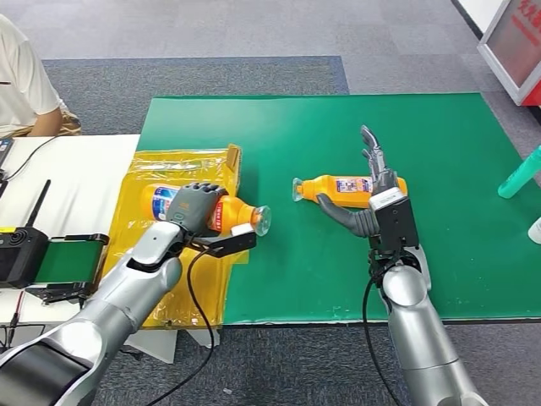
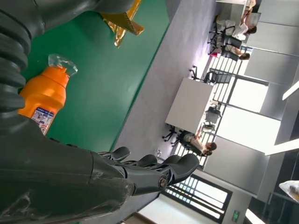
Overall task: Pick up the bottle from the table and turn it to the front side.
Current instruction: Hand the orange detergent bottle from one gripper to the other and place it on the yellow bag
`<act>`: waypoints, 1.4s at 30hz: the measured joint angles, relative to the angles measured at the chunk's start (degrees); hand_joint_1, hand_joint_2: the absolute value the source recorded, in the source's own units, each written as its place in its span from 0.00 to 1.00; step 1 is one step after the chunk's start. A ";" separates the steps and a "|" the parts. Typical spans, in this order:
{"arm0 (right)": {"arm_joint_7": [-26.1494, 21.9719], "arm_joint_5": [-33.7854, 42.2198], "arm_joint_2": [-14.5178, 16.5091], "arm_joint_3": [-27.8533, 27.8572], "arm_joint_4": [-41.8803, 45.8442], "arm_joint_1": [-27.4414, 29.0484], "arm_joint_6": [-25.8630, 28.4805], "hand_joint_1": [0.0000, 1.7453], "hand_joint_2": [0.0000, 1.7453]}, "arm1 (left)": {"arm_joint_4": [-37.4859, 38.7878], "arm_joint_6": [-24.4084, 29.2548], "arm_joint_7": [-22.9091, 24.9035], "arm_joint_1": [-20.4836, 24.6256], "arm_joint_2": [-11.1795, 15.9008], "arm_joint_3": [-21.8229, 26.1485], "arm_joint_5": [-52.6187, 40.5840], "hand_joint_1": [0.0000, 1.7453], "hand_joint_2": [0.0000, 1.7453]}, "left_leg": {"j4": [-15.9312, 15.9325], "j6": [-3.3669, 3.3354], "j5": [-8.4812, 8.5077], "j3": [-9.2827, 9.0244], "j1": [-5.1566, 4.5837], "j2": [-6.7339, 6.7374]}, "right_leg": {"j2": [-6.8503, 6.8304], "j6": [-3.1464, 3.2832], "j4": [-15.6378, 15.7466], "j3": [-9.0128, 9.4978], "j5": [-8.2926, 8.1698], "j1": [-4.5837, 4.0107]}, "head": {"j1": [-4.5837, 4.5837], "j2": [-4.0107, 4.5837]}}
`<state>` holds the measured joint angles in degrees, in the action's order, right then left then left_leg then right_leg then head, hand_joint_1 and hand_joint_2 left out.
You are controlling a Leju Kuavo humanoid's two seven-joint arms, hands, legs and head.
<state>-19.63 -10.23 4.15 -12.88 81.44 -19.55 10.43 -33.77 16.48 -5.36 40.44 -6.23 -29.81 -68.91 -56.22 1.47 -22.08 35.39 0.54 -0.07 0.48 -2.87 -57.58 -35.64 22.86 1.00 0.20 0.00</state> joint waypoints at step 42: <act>-2.30 -1.70 0.66 -3.73 0.78 -0.47 -0.46 0.00 1.00 | 2.20 -4.89 3.45 -3.13 -3.56 -4.64 11.69 0.25 1.00 | 0.00 -0.04 0.04 -0.01 0.00 0.00 | -0.01 -0.01 0.00 0.06 -0.03 0.00 | -0.01 0.00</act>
<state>-21.93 -11.93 4.81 -16.61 82.21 -20.02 9.97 -31.57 11.59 -1.91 37.31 -9.79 -34.45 -57.23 -56.21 1.43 -22.04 35.38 0.54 -0.07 0.47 -2.88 -57.58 -35.58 22.83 1.00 0.20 0.00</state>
